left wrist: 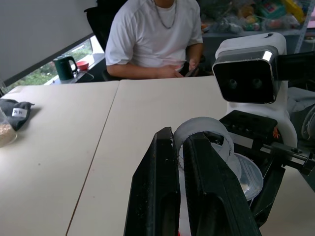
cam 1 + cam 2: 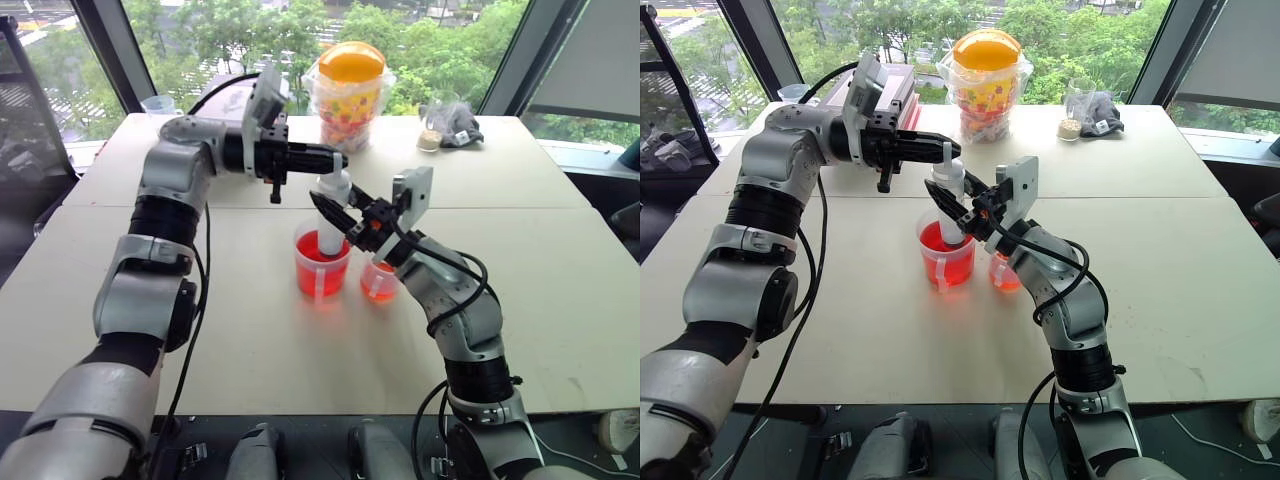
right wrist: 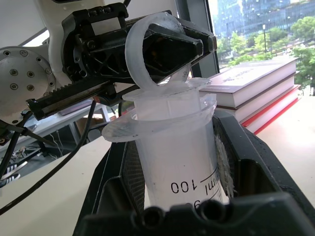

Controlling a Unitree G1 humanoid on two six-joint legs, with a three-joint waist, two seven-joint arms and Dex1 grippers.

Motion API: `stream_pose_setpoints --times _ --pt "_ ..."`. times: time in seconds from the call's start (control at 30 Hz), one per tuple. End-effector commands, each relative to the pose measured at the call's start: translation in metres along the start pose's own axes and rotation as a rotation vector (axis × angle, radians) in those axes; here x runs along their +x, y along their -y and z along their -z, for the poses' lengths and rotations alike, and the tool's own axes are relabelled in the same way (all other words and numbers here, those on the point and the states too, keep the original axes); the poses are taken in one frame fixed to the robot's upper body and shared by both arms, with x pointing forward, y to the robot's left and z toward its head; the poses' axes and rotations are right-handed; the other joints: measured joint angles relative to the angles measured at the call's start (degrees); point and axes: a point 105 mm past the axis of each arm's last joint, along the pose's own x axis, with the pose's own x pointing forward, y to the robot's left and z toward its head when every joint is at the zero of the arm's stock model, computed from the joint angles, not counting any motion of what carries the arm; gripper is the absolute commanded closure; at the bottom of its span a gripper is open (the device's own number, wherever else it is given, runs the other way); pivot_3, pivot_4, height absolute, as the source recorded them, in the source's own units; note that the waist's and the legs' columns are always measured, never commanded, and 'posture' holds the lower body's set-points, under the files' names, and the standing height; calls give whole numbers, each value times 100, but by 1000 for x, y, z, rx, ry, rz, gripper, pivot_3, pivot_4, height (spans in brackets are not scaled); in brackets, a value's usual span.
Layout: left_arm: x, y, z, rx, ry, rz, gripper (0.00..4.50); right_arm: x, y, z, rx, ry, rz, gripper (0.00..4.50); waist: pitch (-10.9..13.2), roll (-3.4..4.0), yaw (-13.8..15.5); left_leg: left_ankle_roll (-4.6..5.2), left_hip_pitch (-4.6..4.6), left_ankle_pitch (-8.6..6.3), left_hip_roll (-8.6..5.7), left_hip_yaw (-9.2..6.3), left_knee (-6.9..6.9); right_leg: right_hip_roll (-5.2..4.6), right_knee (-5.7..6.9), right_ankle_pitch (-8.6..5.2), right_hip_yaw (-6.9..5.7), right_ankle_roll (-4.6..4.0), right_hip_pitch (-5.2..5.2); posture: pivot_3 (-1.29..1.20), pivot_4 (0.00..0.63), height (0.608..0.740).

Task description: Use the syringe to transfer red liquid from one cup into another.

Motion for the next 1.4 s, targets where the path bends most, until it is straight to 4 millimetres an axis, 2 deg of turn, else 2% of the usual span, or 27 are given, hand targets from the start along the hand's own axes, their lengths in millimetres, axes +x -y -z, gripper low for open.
stream_pose_setpoints --times 0.03,0.67,1.4 --pt "-5 -3 -26 67 53 -26 4461 5 -14 -13 -8 42 -68 2920 0 0 1 0 0 0 0 0 0 0 0 0 0 0 0 0 150 740" --pt "-18 -16 -47 114 100 -124 4461 3 -19 4 59 -19 -97 2920 0 0 1 0 0 0 0 0 0 0 0 0 0 0 0 0 150 740" --pt "-19 -18 -54 140 112 -130 4461 4 -20 3 48 -20 -107 2920 0 0 0 0 0 0 0 0 0 0 0 0 0 0 0 0 150 740"
